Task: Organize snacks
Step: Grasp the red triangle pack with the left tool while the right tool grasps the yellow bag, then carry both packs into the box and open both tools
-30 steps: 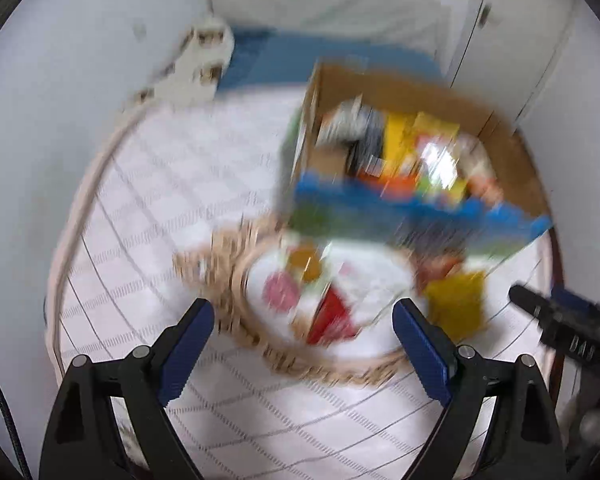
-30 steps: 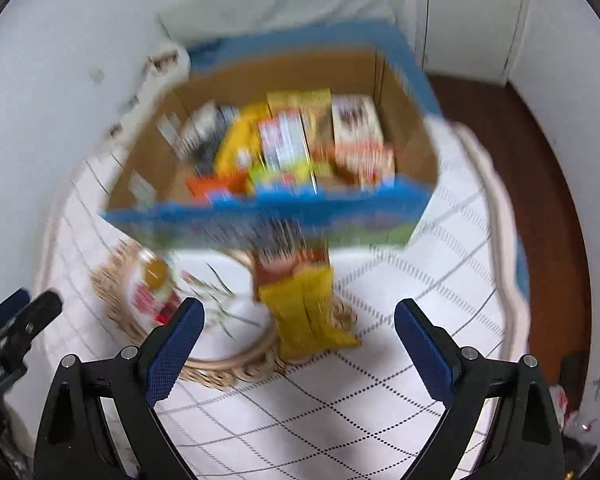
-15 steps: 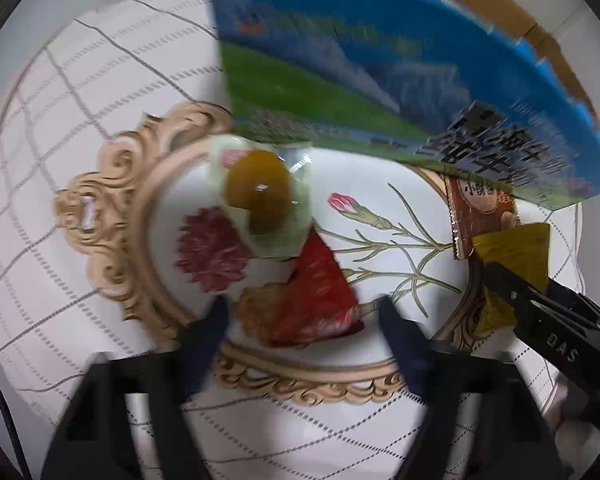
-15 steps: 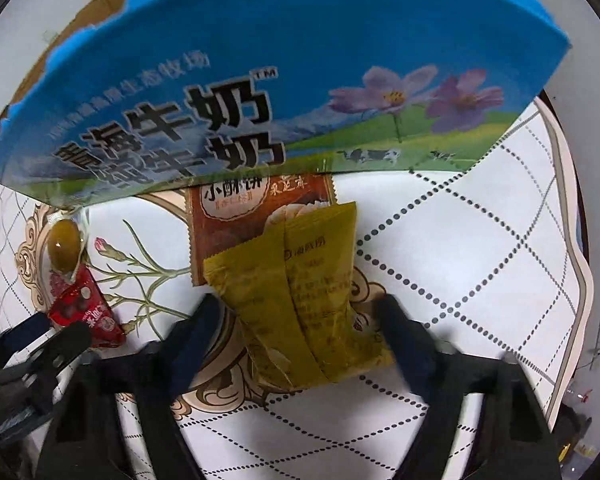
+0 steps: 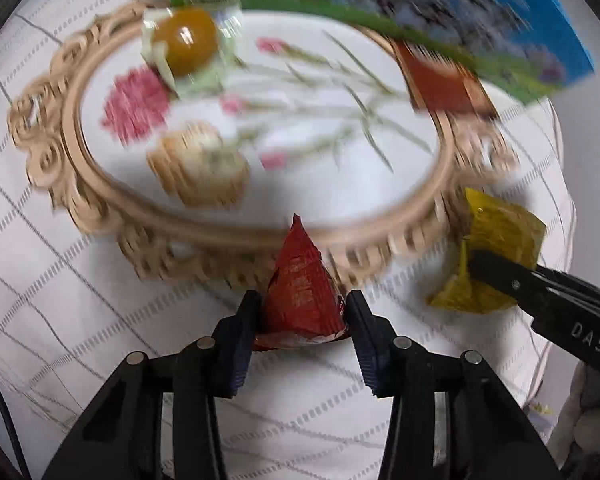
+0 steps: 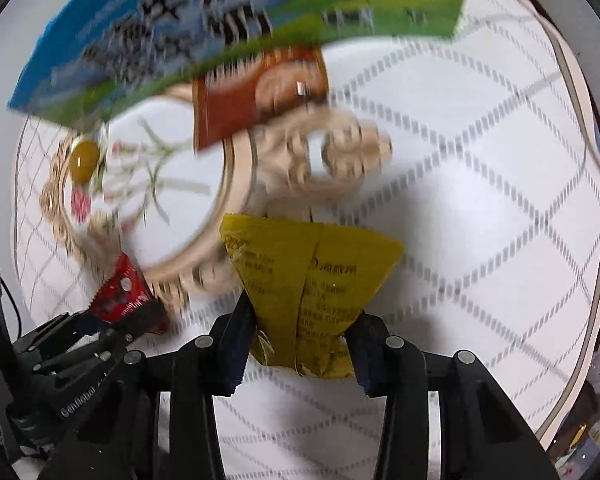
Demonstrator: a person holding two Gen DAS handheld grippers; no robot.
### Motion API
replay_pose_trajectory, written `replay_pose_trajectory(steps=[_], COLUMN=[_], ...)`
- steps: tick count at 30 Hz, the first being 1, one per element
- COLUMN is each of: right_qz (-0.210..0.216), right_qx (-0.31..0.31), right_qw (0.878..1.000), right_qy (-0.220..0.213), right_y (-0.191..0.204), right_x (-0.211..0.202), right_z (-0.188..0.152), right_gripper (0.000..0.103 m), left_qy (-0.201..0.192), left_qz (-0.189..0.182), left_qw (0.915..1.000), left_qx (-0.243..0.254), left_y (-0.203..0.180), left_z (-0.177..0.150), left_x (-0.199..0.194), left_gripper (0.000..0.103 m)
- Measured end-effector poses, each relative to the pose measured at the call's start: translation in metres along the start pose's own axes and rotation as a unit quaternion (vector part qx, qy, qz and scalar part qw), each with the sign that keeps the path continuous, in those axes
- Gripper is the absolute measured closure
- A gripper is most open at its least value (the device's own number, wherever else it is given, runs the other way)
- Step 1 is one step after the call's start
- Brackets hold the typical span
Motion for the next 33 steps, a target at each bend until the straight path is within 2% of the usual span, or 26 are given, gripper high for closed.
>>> replay_pose_trajectory(steps=[2,7,11,14,16,18,22,27,30,33], right_qz=[-0.001,-0.001,-0.031,-0.050,-0.065,-0.067,-0.043,0.014,0.047,0.065], right_qx=[0.000,0.016,0.009,0.005,0.005,0.001,0.005,0.016,0.016,0.015], right_qw=[1.000,1.000,0.999,0.999,0.997,0.997,0.998,0.997,0.994,0.987], right_qy=[0.011,0.012,-0.003,-0.018,-0.033,-0.044,-0.050,-0.068,-0.100,-0.146], right_y=[-0.001,0.003,0.017,0.025,0.028,0.026,0.017,0.007,0.002,-0.008], right_x=[0.006,0.016,0.022,0.029,0.034,0.036,0.018,-0.026,-0.070,-0.120], right_z=[-0.007,0.001,0.003,-0.002,-0.010,-0.020,-0.025,-0.020,-0.012,0.018], right_gripper=[0.058,0.041,0.036,0.036,0.046,0.051,0.056,0.057,0.057,0.057], left_qy=[0.006,0.014,0.010,0.005,0.004,0.001,-0.007,-0.039,-0.079,-0.121], left_qz=[0.003,0.010,0.016,0.020,0.026,0.028,0.014,-0.023,-0.056,-0.081], left_qw=[0.9999,0.9999,0.9998,0.9998,0.9996,0.9996,0.9998,0.9989,0.9946,0.9877], left_qx=[0.007,-0.003,-0.006,-0.002,0.006,0.010,0.007,0.014,0.037,0.059], left_y=[-0.005,-0.006,-0.010,-0.003,-0.017,-0.021,-0.019,-0.044,-0.075,-0.101], left_z=[-0.006,-0.003,-0.001,0.002,-0.005,-0.007,-0.002,0.004,0.022,0.047], left_x=[0.007,0.023,0.031,0.028,0.037,0.035,0.020,-0.022,-0.070,-0.115], left_gripper=[0.062,0.061,0.061,0.061,0.062,0.064,0.065,0.065,0.065,0.065])
Point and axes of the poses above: each gripper's, at about its wrist camera, not at the fingertips, and x roughly the way its jaws point, y to its left, z to its top, the point moved 3 cm from there along x, roughly the way its jaws point, and after that the axes turned 14 degrees about -z, right-handed, at the moved point
